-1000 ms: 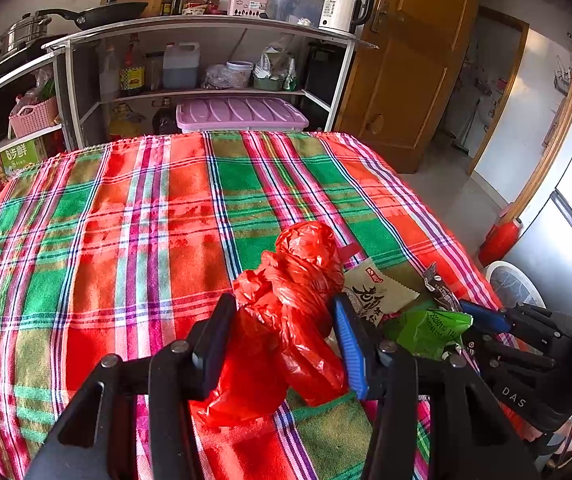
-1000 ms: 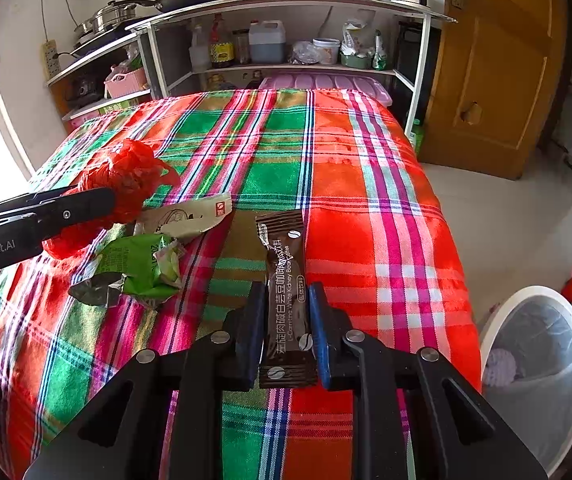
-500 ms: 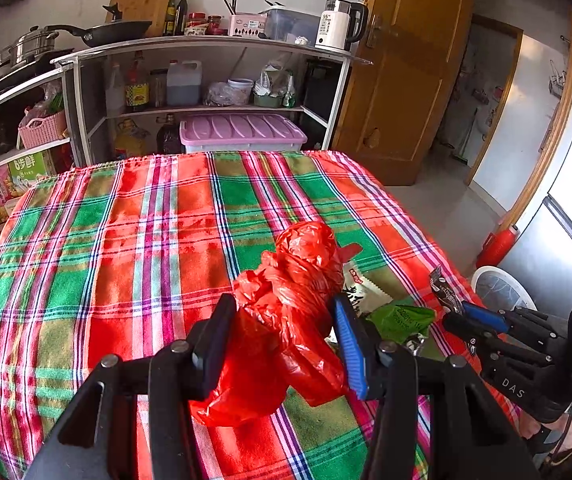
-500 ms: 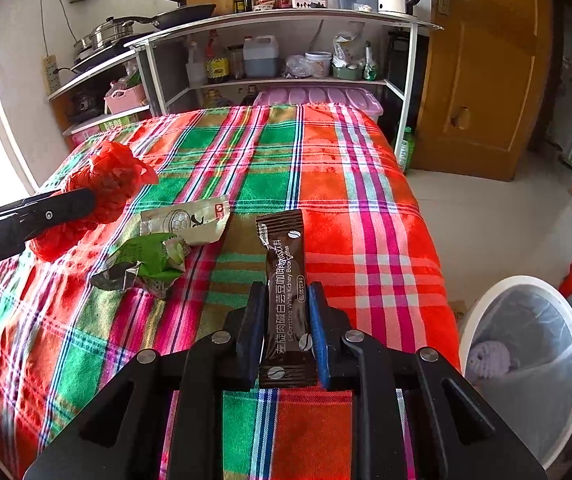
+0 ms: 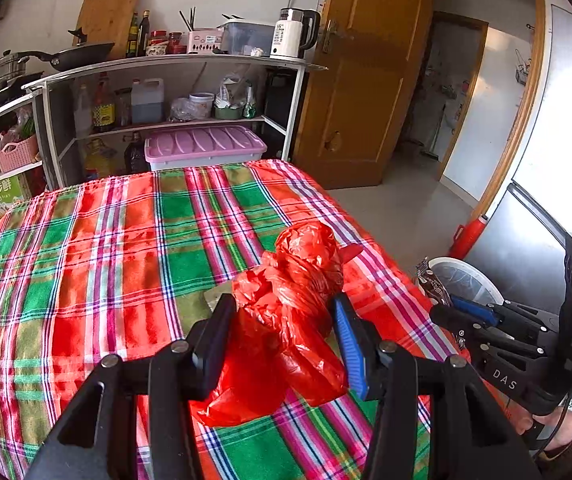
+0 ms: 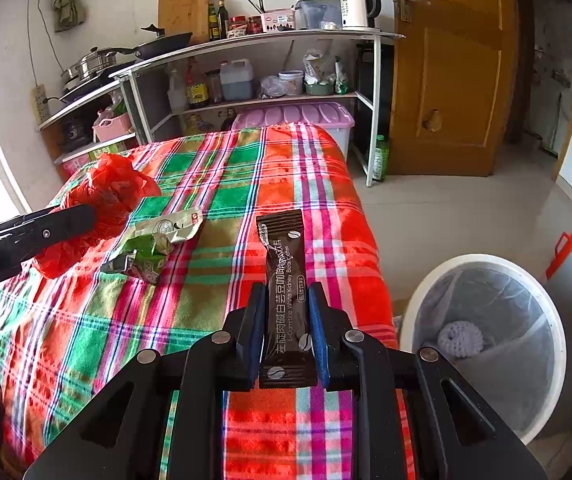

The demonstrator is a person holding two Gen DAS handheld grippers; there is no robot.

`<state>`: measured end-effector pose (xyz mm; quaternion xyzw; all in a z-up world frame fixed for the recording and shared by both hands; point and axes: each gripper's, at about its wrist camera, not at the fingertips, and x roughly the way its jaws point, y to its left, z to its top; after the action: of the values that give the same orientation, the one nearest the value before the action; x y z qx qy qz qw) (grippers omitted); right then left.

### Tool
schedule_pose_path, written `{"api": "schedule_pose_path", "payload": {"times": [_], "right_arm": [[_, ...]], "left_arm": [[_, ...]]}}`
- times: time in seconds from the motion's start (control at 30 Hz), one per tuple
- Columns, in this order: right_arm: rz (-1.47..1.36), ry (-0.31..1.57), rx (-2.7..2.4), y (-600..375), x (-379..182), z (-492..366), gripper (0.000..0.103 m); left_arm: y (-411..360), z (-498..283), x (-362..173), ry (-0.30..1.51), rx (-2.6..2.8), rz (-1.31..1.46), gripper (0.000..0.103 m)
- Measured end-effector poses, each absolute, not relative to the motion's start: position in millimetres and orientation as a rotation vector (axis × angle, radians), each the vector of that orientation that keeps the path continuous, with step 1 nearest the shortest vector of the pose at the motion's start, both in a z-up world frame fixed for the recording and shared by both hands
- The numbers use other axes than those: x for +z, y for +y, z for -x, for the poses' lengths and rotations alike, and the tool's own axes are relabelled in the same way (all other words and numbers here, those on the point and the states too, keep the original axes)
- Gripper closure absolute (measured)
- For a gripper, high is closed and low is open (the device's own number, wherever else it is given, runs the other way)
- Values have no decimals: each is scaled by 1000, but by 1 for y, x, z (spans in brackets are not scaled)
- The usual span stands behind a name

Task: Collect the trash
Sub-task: 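Lift the red bag and brown wrapper and carry them over the white bin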

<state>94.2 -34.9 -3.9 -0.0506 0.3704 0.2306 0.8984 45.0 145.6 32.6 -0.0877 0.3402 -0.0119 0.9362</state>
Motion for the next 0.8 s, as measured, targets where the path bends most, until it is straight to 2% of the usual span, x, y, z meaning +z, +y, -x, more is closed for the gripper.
{"api": "schedule_pose_path", "payload": {"times": [0.8], "right_arm": [[5,739,242,-162,8,-76,81]], "left_arm": [[8,-83,29,742,-273,95,52]]}}
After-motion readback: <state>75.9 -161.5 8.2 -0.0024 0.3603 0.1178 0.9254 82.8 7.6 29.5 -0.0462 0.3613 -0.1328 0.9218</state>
